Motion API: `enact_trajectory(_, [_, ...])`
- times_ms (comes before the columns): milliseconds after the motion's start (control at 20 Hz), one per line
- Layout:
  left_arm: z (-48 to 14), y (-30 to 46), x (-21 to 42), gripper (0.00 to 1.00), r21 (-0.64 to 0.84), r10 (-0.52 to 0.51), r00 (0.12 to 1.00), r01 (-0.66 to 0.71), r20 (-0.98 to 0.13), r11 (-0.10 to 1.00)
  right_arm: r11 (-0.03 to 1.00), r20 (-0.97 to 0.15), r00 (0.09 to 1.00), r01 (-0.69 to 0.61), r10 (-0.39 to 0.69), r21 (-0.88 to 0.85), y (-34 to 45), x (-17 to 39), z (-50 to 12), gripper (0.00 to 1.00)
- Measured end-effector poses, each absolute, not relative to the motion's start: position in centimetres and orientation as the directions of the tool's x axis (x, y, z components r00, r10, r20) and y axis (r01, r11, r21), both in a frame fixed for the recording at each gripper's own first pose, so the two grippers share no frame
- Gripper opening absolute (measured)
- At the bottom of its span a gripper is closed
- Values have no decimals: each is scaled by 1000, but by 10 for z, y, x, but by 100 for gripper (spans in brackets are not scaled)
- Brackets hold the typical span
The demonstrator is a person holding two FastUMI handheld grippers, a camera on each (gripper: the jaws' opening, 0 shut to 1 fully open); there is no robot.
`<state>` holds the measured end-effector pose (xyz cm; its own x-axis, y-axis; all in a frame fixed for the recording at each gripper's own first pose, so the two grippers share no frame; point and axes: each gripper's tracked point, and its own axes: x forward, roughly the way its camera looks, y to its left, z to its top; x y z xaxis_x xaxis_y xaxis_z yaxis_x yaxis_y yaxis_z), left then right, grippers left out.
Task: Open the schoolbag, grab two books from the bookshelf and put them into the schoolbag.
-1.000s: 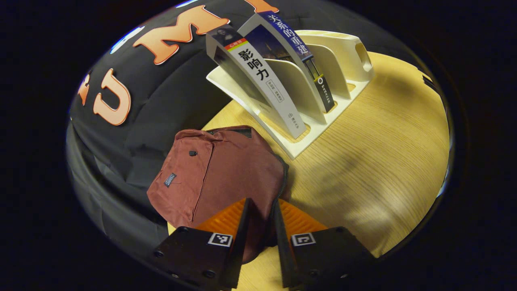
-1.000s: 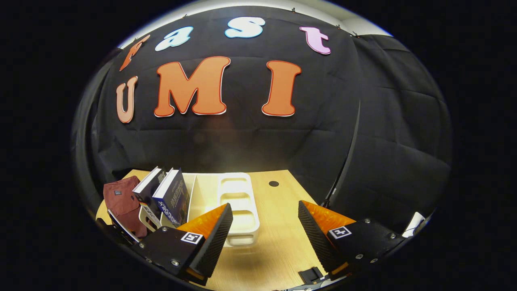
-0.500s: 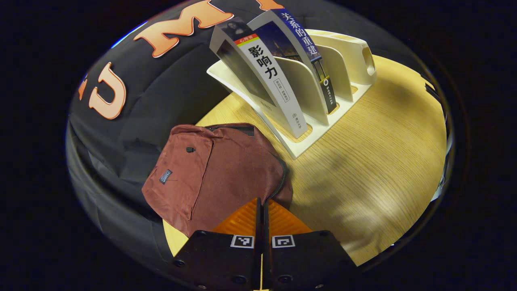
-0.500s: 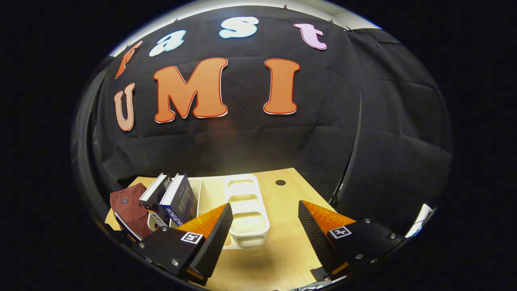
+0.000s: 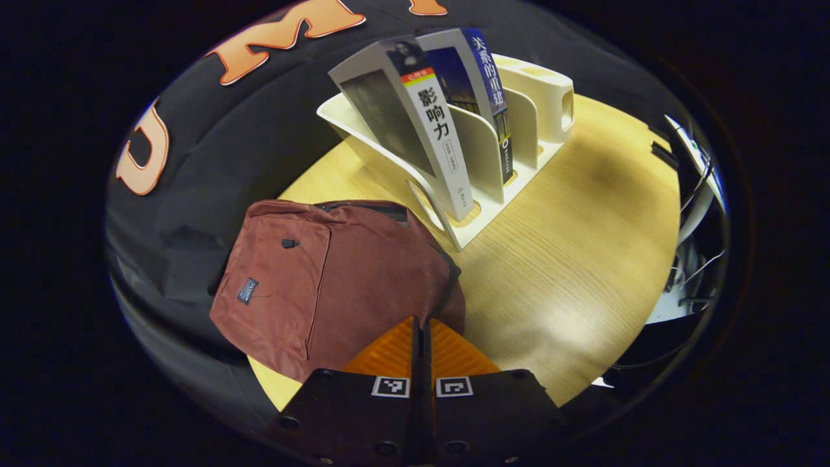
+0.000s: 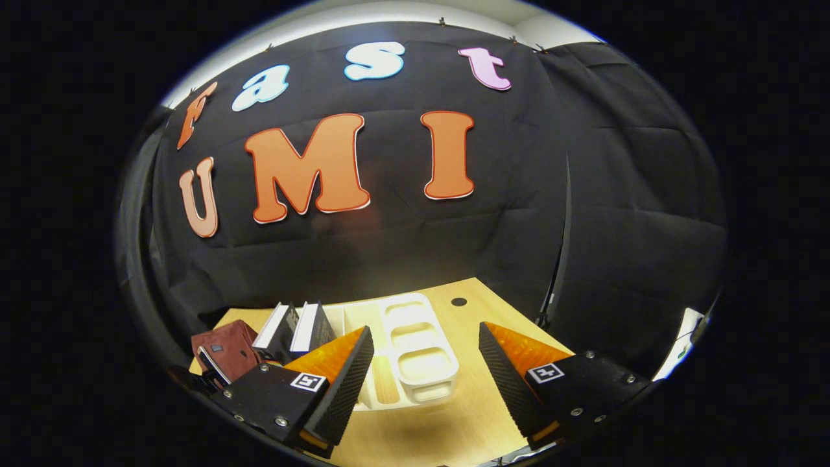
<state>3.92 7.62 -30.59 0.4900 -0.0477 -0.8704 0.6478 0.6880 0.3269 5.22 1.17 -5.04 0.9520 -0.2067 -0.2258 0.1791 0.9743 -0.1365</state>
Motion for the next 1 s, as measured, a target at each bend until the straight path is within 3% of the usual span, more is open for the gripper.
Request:
enact_trajectory(300, [-257,87,55,1,163,-132,359,682,-924,713,974,-214,951,206,-223,-97,41,47,-51,97])
enact_trajectory(450, [-225,94,68,1,153,-152,342,717,-927,680,974,-219,949,215,-227,-77,53,44,-56,97])
enact_trajectory(1000, [-140,144,160,0,346,-116,490,745,-864,570,968,-221,942,249,-253,-46,79,30,-61,97])
